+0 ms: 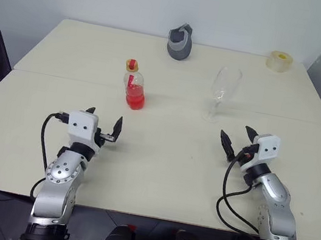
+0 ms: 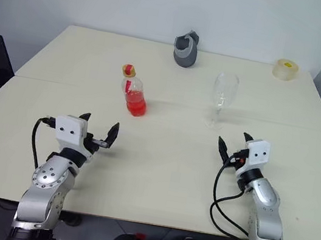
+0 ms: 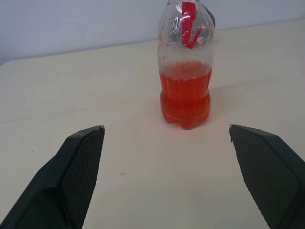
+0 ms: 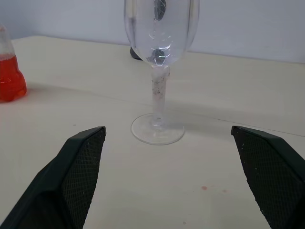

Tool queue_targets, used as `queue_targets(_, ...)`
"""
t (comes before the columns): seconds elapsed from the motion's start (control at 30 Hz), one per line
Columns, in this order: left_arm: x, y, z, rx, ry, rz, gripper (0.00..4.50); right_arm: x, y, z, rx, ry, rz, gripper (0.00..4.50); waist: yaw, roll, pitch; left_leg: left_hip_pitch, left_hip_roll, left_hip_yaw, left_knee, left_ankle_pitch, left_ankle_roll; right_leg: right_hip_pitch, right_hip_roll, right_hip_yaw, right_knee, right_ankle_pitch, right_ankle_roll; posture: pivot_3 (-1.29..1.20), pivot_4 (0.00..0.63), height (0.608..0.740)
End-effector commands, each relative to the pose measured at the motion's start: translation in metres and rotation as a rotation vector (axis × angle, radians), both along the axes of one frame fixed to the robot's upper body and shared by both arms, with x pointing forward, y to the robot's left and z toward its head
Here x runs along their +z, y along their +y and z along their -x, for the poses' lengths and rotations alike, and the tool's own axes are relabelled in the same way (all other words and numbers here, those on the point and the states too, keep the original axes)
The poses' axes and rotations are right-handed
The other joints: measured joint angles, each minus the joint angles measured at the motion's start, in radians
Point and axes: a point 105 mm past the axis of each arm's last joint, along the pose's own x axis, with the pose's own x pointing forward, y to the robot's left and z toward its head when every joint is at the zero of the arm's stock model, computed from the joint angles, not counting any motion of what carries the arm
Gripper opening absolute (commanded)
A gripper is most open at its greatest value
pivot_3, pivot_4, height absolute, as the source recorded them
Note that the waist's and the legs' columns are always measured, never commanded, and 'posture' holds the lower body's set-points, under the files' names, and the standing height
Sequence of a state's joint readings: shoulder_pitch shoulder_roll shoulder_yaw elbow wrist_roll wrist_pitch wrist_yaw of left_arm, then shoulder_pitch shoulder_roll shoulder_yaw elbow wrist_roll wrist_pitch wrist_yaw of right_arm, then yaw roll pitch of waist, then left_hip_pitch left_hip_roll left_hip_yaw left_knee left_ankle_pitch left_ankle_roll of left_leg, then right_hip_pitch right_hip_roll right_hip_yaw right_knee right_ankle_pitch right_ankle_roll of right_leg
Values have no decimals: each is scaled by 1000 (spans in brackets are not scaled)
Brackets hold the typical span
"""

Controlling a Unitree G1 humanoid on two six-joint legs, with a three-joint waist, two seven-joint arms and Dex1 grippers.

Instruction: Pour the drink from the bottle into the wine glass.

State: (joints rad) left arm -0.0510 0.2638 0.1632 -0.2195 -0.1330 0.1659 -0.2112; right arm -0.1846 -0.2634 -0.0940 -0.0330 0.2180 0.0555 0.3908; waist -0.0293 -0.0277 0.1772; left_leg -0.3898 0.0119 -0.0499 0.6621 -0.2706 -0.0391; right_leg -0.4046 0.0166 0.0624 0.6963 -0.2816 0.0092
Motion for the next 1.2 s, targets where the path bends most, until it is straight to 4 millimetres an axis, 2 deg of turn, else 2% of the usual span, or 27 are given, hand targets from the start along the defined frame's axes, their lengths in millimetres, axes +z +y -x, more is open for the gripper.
queue_targets(0.03,11,-3,0,-24,-48,-18,4480,15,3,-1,13,-61,1,4500,0,0,0,0,0,0,0,0,0,0,0,0,0,0,0,0,150,740)
queue_targets(0.57,13,-9,1,-54,-56,7,4480,14,9,2,69,-50,-2,4500,0,0,0,0,0,0,0,0,0,0,0,0,0,0,0,0,150,740)
queue_targets(0.8,20,-14,-1,-120,-87,38,4480,22,19,11,132,-74,-3,4500,0,0,0,0,0,0,0,0,0,0,0,0,0,0,0,0,150,740)
queue_targets(1.2,25,-19,-7,-147,-106,26,4480,34,15,13,81,-129,-37,4500,0,0,0,0,0,0,0,0,0,0,0,0,0,0,0,0,150,740)
